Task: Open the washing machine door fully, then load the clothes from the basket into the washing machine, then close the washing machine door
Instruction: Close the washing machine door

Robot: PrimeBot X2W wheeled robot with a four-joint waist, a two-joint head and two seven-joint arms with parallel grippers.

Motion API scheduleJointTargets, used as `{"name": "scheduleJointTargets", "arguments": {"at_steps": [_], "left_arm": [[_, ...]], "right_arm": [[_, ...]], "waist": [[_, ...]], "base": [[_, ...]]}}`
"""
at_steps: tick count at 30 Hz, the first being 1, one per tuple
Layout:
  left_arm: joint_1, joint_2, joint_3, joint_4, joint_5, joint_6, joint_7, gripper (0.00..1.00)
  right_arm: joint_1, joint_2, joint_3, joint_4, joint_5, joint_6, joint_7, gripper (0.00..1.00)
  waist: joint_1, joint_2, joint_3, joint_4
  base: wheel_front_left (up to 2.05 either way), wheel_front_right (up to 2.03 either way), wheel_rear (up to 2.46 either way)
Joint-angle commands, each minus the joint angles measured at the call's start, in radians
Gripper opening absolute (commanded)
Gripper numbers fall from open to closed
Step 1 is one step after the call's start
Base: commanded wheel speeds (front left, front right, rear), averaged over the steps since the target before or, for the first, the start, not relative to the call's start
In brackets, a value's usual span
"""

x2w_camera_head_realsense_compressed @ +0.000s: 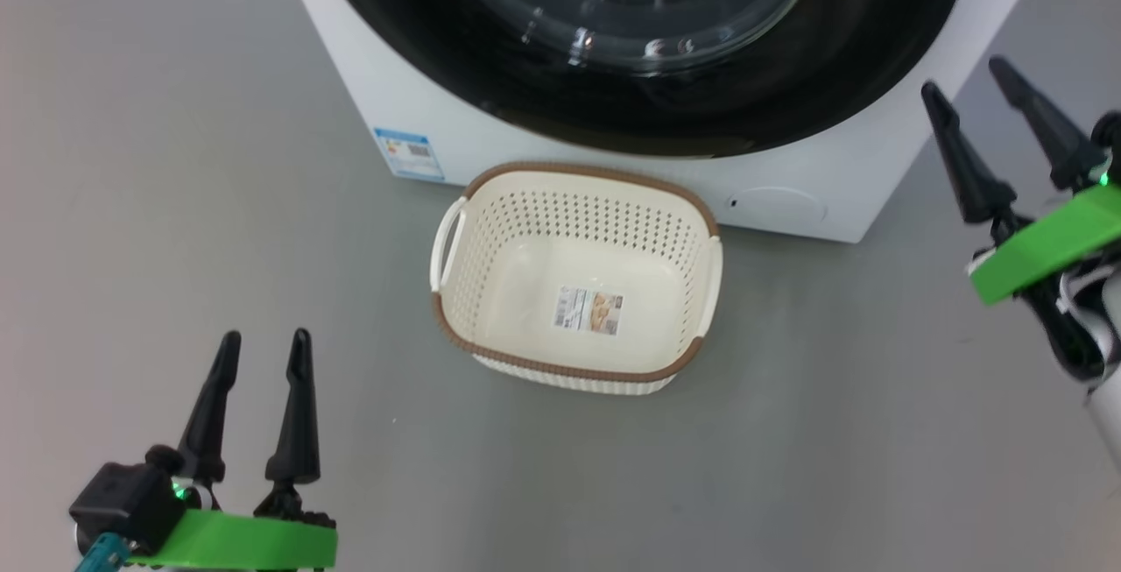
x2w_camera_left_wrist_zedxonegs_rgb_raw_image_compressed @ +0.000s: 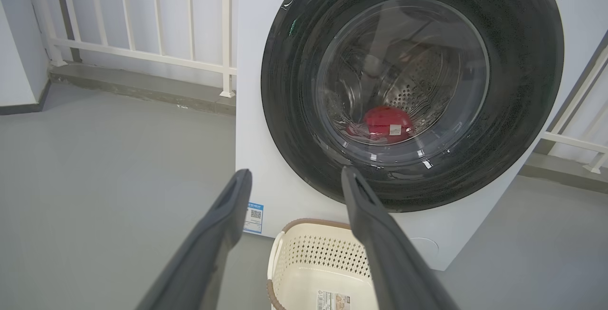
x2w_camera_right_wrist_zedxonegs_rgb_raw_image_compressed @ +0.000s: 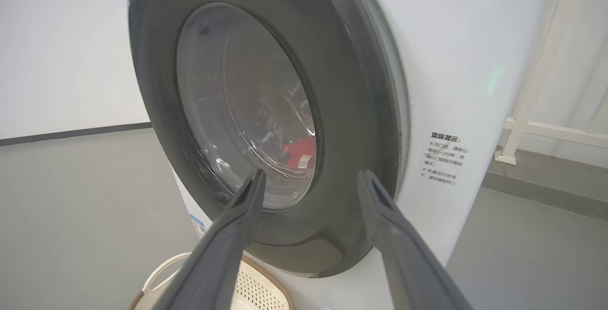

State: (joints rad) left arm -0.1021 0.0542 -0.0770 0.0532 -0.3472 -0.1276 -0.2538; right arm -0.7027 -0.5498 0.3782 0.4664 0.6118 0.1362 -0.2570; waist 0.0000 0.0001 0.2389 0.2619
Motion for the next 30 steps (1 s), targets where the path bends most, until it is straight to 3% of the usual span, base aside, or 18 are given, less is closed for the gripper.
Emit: {"name": "scheduleJointTargets", "arguments": {"at_steps": [1, 10, 30], "left_arm": [[0.005, 0.029, 0.028, -0.014, -0.006, -0.003, -0.008, 1.00], [0.042, 0.053, 0.026, 0.001, -0.020, -0.003, -0.008, 1.00], [0.079, 0.056, 0.026, 0.018, -0.020, -0.003, -0.008, 1.00]], "right_arm": [[0.052, -0.001, -0.004, -0.035, 0.005, -0.006, -0.005, 1.00], [0.271, 0.058, -0.087, -0.139, -0.021, -0.006, -0.005, 1.00], [0.507, 0.154, -0.163, -0.284, -0.045, -0.006, -0.005, 1.00]], "waist": [[0.0000, -0.0001, -0.057, -0.050], [0.0000, -0.0001, -0.143, -0.127], [0.0000, -0.0001, -0.213, -0.204]], "base": [[0.00, 0.00, 0.00], [0.00, 0.00, 0.00], [0.00, 0.00, 0.00]]}}
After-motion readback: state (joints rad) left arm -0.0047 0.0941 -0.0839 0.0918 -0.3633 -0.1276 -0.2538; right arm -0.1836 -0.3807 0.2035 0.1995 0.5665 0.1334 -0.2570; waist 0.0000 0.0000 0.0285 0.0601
